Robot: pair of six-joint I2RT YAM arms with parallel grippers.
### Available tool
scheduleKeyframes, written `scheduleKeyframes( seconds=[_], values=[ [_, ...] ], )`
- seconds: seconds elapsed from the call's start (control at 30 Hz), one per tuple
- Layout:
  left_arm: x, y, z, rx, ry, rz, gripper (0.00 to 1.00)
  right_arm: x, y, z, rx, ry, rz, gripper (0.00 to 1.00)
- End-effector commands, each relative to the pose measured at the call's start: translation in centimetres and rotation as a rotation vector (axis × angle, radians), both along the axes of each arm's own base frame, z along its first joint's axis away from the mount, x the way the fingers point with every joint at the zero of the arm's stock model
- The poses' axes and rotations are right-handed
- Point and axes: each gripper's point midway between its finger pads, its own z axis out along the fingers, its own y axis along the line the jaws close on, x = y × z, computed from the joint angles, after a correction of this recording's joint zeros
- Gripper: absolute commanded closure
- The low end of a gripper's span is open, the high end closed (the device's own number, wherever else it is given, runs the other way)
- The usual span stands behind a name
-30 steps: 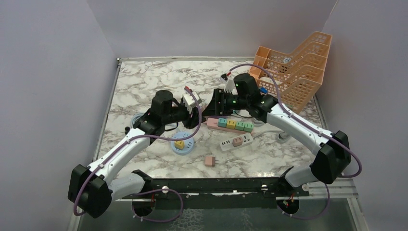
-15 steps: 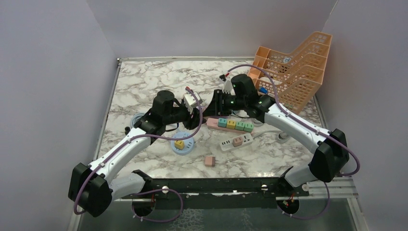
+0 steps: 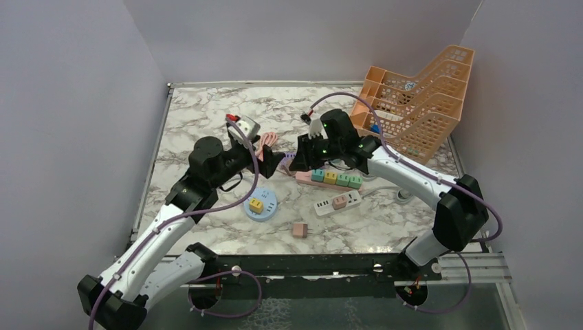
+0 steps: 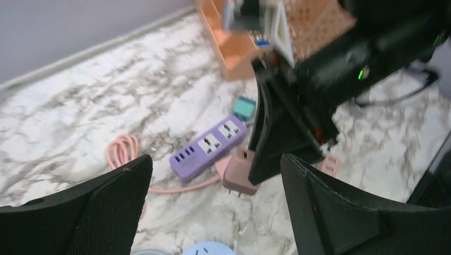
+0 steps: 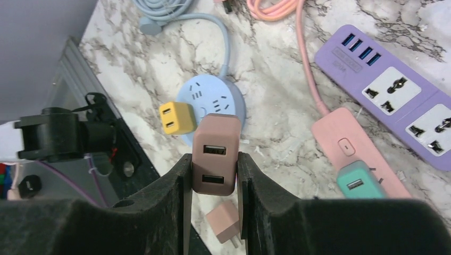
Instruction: Insert the plug
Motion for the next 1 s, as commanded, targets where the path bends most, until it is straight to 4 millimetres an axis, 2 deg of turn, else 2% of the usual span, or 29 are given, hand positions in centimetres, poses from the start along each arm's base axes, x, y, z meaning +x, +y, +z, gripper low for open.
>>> scheduleKeyframes(
  seconds=[0.0, 0.17, 0.43, 0.67, 0.77, 0.97],
  values=[
    [1.3, 3.5, 8.0, -0.128, -0.083, 0.24, 0.02, 1.2, 1.2, -0.4, -0.026, -0.129, 0.065, 0.99],
    [0.9, 3.5, 12.4, -0.17, -0.128, 0.228, 0.01, 0.1, 3.6, -2.7, -0.108, -0.155, 0.154, 0.99],
    [0.5, 3.1, 17.5, -0.14, -0.226, 0.173, 0.01, -1.7, 7.8, -6.3, -0.222, -0.203, 0.29, 0.99],
    [1.3, 4.4, 19.0, -0.138, -0.25, 0.255, 0.01, -1.6, 9.3, -8.8, -0.296, -0.218, 0.334, 0.99],
    [1.6, 6.2, 19.3, -0.142, -0.259, 0.353, 0.01, -1.5, 9.5, -9.5, -0.312, -0.222, 0.35, 0.99],
    [1.6, 10.2, 18.9, -0.13, -0.274, 0.547, 0.01, -2.1, 8.6, -10.9, -0.38, -0.204, 0.39, 0.99]
  ],
)
